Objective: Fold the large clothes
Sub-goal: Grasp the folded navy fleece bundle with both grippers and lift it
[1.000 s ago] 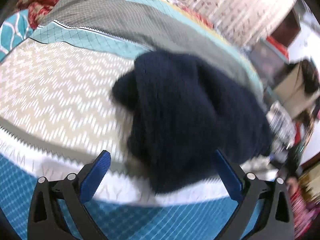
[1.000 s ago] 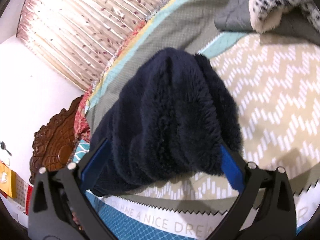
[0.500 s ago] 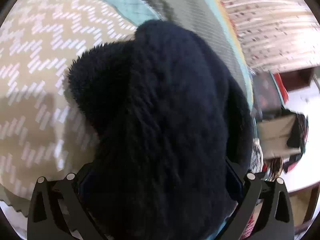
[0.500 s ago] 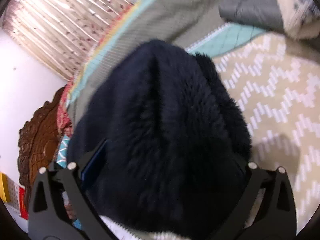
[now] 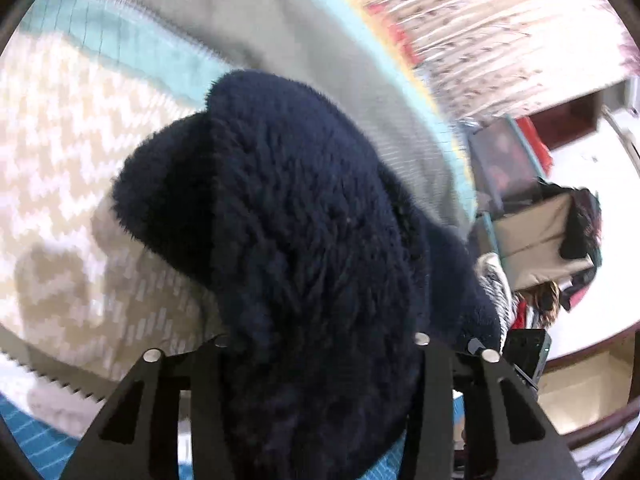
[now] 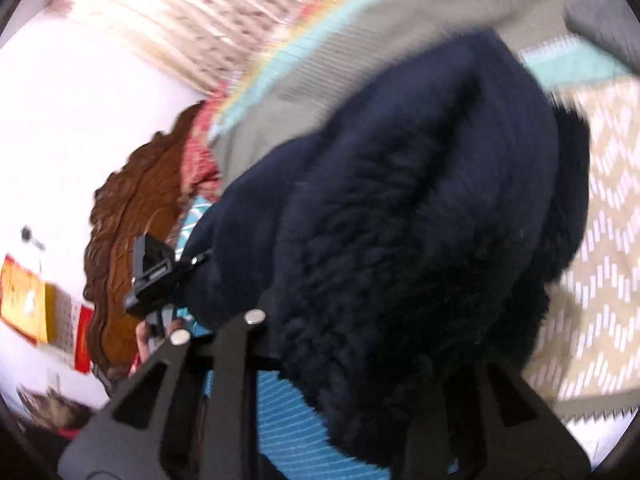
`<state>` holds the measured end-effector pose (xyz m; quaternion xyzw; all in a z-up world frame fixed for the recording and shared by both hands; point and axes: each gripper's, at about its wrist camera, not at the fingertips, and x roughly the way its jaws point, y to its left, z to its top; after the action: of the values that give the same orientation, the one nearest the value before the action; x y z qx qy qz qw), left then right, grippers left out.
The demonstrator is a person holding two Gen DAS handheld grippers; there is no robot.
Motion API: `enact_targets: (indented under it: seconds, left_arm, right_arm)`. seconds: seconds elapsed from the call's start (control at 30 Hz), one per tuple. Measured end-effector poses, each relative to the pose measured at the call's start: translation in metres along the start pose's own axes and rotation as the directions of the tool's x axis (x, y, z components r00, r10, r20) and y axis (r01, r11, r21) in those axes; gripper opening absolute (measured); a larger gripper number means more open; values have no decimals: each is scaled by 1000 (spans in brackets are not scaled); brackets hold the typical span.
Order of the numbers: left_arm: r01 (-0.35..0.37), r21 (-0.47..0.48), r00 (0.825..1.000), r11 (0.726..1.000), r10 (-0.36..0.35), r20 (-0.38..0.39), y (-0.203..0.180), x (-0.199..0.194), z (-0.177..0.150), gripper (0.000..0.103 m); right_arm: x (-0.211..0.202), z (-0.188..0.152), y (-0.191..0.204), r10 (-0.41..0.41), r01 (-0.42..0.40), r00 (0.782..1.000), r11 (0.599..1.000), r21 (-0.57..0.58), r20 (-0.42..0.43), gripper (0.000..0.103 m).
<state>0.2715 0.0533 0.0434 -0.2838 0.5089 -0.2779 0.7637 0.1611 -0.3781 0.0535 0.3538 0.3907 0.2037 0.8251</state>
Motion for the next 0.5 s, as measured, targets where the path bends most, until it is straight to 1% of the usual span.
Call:
enact_targets:
  seconds: [0.1, 0.13, 0.17, 0.2, 0.23, 0.27, 0.3, 0.33, 0.37, 0.4, 0.43, 0.47, 0.5]
  left_arm:
    - [18, 80, 998, 997, -22, 53, -20, -53, -10, 68]
    - [15, 91, 998, 996, -20, 59, -20, -66, -15, 68]
    - [4, 101, 998, 995, -10, 61, -20, -81, -25, 68]
    - [-6, 104, 998, 995, 0, 58, -17, -89, -32, 68]
    - [-28, 105, 999, 994, 24, 45, -10, -100, -49, 68]
    - [-44, 102, 999, 994, 41, 35, -3, -106, -59, 68]
    - [-88, 99, 996, 991, 87, 12, 5, -109, -76, 68]
    - [-135, 104, 991, 985, 136, -9, 13, -111, -91, 69]
    - [-169, 110, 985, 980, 172, -23, 20, -114, -102, 70]
    - [-222, 113, 973, 968, 228, -46, 30, -108, -116, 72]
    - [-249, 112, 965, 962, 256, -56, 40, -106, -123, 75]
    - [-303, 107, 948, 947, 311, -66, 52, -100, -130, 77]
    - [-324, 100, 941, 941, 332, -65, 61, -99, -132, 79]
  right_arm:
    - [-31, -23, 28, 75, -74, 997, 997, -36, 27, 24]
    - [-38, -33, 34, 83, -82, 996, 995, -51, 23, 24]
    - [-44, -43, 39, 82, -81, 997, 995, -66, 13, 23]
    - [-50, -58, 40, 82, -83, 997, 994, -71, -15, 23]
    - [-52, -73, 37, 84, -87, 995, 994, -58, -47, 24]
    - [-54, -84, 32, 79, -83, 994, 996, -45, -74, 26]
    - [-53, -102, 23, 57, -59, 992, 998, -21, -112, 30]
    - [-52, -117, 17, 34, -34, 990, 999, 3, -134, 33]
    - [-51, -137, 3, 7, 0, 989, 999, 51, -148, 35]
    - [-51, -149, -6, -3, 16, 989, 996, 83, -151, 40]
    - [-51, -161, -18, -25, 44, 989, 991, 128, -148, 55]
    - [-53, -170, -29, -47, 70, 989, 983, 172, -138, 65]
    - [-55, -176, -33, -42, 67, 991, 978, 198, -128, 67]
